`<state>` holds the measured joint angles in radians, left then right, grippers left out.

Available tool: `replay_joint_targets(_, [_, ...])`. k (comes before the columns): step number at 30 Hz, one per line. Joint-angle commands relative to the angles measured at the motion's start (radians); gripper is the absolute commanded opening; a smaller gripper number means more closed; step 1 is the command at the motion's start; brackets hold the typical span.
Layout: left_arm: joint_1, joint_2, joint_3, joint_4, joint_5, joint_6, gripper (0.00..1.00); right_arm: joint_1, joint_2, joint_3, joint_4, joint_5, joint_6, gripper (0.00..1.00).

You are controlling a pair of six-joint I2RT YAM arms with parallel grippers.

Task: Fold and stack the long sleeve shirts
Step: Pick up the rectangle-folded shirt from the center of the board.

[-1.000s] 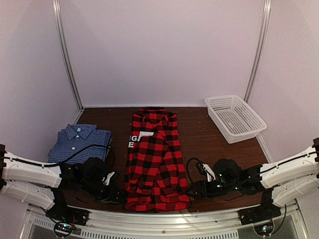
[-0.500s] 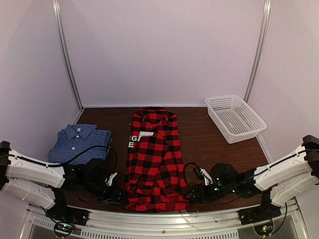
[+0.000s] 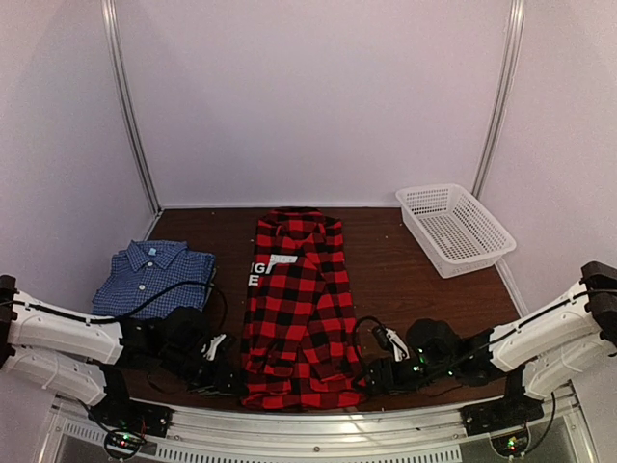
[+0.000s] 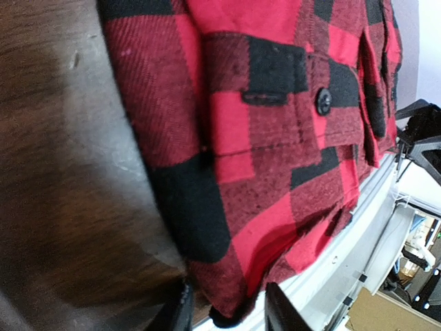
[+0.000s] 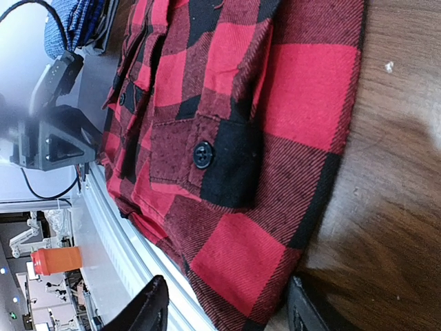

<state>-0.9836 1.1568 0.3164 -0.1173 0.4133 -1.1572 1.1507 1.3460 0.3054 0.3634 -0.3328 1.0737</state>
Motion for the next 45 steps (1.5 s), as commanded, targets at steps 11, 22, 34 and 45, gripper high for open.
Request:
replay_joint_targets(11, [0.003, -0.005, -0.019, 0.094, -0.093, -0.022, 0.52, -0.018, 0.020, -0.022, 0.063, 0.000, 0.022, 0.62])
replay_joint_targets(22, [0.017, -0.034, -0.092, 0.162, -0.125, -0.085, 0.64, -0.061, 0.106, -0.037, 0.209, -0.045, 0.064, 0.61])
replay_joint_targets(34, [0.019, 0.100, -0.073, 0.279, -0.074, -0.085, 0.39, -0.089, 0.165, 0.008, 0.237, -0.082, 0.054, 0.53])
replay_joint_targets(45, [0.022, 0.055, -0.034, 0.225, -0.066, -0.057, 0.03, -0.094, 0.175, 0.051, 0.242, -0.077, 0.048, 0.38])
